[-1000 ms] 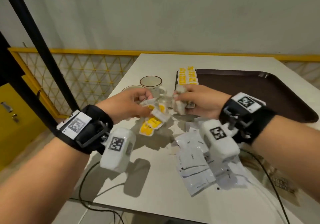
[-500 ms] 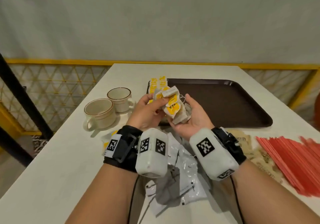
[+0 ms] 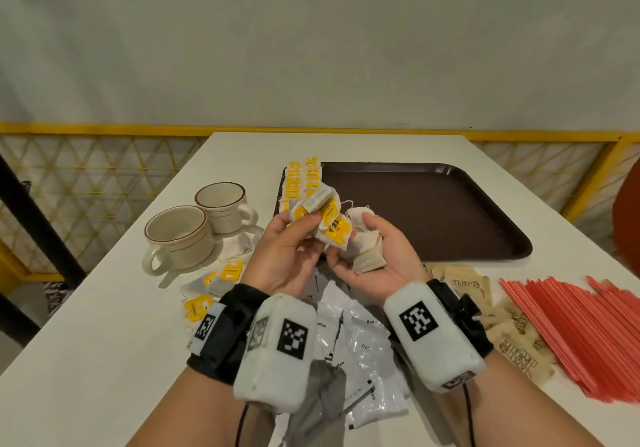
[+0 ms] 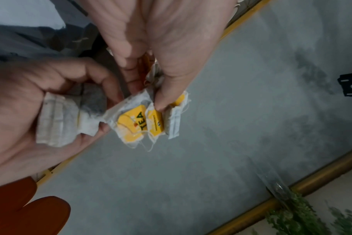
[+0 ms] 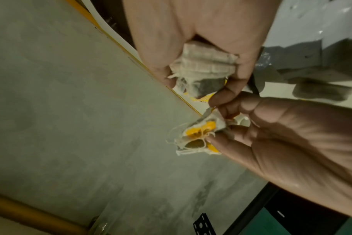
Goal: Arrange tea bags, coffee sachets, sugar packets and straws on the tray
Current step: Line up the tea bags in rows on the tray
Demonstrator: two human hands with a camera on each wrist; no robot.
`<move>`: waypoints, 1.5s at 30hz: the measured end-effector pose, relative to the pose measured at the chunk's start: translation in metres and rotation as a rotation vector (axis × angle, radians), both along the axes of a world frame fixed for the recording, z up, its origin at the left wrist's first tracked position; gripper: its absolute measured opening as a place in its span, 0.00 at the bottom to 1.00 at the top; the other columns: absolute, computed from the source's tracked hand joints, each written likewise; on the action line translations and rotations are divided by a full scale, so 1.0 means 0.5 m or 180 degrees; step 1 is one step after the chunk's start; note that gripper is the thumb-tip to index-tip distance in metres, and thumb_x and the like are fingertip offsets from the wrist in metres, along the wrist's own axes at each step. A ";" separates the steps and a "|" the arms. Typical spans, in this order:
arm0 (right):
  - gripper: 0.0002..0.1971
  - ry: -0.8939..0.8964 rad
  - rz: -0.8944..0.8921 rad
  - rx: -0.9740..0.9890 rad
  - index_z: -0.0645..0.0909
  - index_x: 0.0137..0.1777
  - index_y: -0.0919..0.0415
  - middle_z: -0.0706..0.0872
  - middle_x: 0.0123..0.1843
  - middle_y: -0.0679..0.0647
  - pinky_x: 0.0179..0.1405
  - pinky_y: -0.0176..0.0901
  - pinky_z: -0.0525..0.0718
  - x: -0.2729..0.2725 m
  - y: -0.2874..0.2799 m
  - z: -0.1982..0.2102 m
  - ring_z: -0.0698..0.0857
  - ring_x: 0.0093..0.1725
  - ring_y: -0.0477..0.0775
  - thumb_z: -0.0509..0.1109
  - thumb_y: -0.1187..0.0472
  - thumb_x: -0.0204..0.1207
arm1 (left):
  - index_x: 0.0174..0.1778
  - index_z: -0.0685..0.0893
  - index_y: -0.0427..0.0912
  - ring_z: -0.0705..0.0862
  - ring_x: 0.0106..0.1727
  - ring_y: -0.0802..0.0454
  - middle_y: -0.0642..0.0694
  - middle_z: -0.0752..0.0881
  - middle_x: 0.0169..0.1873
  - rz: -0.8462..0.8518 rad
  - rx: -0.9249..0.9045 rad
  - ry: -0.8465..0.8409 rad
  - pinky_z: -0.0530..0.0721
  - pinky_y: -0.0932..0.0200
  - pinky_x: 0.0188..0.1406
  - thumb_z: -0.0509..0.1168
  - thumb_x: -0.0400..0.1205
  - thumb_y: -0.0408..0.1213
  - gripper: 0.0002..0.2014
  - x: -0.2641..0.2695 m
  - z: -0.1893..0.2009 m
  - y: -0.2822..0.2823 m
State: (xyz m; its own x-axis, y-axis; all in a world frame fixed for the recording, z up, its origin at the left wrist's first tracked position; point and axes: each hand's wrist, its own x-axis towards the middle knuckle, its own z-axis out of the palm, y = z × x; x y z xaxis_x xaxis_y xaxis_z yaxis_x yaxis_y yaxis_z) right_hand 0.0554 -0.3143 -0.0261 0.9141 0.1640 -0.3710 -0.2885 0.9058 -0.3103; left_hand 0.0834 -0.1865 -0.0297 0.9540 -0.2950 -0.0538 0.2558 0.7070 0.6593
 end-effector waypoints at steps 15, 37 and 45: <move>0.08 -0.0123 -0.0502 -0.0104 0.80 0.51 0.60 0.84 0.43 0.53 0.19 0.35 0.82 0.014 -0.016 -0.014 0.84 0.34 0.50 0.66 0.55 0.80 | 0.53 0.80 0.38 0.90 0.43 0.50 0.38 0.87 0.50 0.0446 0.0089 0.0207 0.89 0.57 0.38 0.65 0.79 0.22 0.10 -0.001 -0.001 -0.003; 0.05 -0.1100 -0.0293 -0.3162 0.82 0.47 0.57 0.81 0.38 0.56 0.17 0.36 0.69 -0.033 0.008 0.035 0.73 0.25 0.47 0.74 0.65 0.75 | 0.49 0.76 0.39 0.83 0.35 0.52 0.42 0.87 0.41 0.0251 0.0929 -0.0513 0.87 0.64 0.40 0.67 0.77 0.22 0.11 -0.026 0.025 0.044; 0.05 -0.1325 0.0164 -0.3867 0.82 0.40 0.58 0.80 0.33 0.57 0.18 0.36 0.67 -0.036 -0.028 0.049 0.71 0.25 0.52 0.72 0.68 0.74 | 0.45 0.79 0.36 0.86 0.28 0.50 0.38 0.86 0.39 -0.0662 0.2119 -0.0542 0.82 0.65 0.23 0.71 0.68 0.25 0.12 -0.026 0.024 0.134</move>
State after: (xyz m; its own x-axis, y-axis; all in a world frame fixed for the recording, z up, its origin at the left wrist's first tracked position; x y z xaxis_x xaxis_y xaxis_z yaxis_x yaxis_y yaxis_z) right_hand 0.0373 -0.3285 -0.0017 0.9993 -0.0383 0.0039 0.0027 -0.0296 -0.9996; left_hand 0.0704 -0.1195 -0.0176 0.8928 -0.4279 -0.1409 0.1966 0.0889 0.9764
